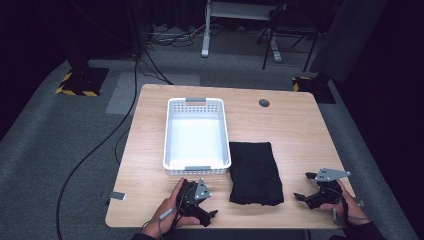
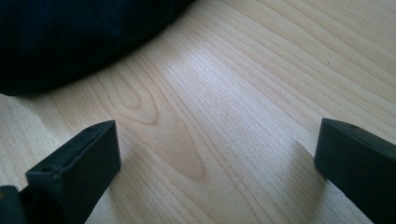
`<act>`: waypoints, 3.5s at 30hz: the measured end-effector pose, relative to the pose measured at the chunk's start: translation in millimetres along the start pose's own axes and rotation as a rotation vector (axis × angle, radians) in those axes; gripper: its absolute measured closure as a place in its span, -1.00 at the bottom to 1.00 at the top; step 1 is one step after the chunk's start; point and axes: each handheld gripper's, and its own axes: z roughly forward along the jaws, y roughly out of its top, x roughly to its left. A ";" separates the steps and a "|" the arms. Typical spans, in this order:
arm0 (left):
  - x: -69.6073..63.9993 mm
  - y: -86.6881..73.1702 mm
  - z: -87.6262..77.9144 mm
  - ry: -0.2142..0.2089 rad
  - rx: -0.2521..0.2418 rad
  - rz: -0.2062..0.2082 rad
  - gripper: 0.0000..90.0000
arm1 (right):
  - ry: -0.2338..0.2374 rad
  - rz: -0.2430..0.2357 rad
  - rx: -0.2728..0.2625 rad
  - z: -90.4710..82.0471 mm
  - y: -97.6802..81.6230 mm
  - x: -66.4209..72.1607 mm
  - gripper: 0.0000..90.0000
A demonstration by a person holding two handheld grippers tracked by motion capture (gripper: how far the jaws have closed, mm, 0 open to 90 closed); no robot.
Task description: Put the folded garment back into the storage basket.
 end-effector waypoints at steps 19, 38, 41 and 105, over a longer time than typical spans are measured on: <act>-1.8 5.8 -0.3 0.025 0.051 -0.026 -1.00 | -0.020 -0.007 0.023 -1.4 3.1 3.5 -0.97; -9.2 17.0 -2.1 0.038 0.019 -0.061 -0.93 | -0.018 -0.029 0.050 -4.9 11.2 6.8 -0.93; -10.8 18.5 -1.7 0.038 0.022 -0.054 -0.93 | -0.037 -0.037 0.042 -5.3 13.3 7.3 -0.93; -28.2 71.5 45.5 -0.004 0.021 -0.008 -0.90 | -0.103 -0.113 0.000 6.4 64.0 13.8 -0.91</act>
